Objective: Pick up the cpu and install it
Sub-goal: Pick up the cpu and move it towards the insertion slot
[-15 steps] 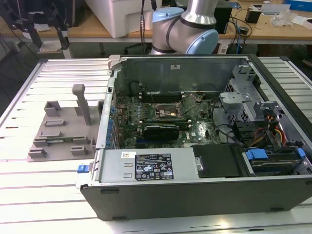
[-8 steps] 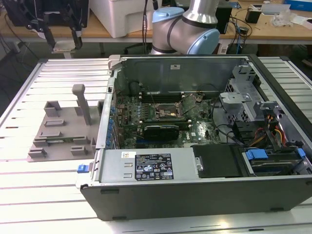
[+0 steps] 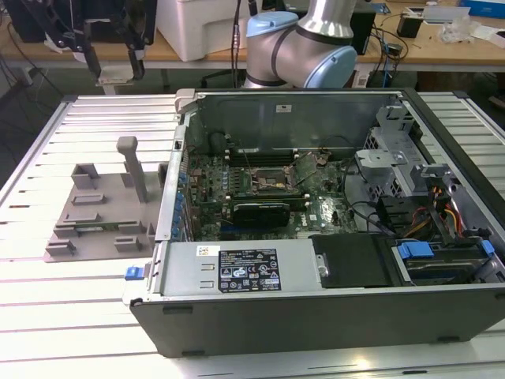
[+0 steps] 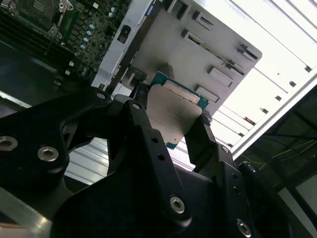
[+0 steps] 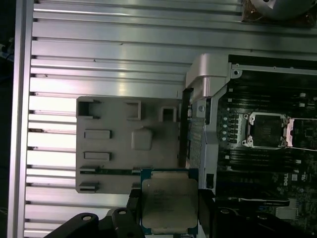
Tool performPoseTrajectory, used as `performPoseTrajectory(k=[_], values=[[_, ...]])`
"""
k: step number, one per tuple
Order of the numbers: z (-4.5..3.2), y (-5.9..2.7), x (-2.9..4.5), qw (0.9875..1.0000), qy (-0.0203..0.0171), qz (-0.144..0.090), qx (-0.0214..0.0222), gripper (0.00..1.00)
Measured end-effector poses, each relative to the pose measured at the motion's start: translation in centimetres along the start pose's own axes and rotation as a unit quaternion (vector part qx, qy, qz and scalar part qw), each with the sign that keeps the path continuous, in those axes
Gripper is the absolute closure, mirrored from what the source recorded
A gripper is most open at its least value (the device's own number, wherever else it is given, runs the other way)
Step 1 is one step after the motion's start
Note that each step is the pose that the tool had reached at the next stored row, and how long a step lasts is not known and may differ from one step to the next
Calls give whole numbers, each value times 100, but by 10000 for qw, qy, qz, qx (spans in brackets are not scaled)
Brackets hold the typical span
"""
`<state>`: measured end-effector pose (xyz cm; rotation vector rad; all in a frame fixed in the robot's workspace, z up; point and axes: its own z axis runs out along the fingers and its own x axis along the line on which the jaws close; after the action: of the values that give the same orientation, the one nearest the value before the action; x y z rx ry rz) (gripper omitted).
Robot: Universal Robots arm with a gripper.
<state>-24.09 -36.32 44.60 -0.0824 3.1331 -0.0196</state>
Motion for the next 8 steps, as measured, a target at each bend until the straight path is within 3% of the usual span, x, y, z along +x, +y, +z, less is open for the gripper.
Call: performPoseTrajectory(k=[8], values=[[1,-8,-155,10000,2,0,0,46]])
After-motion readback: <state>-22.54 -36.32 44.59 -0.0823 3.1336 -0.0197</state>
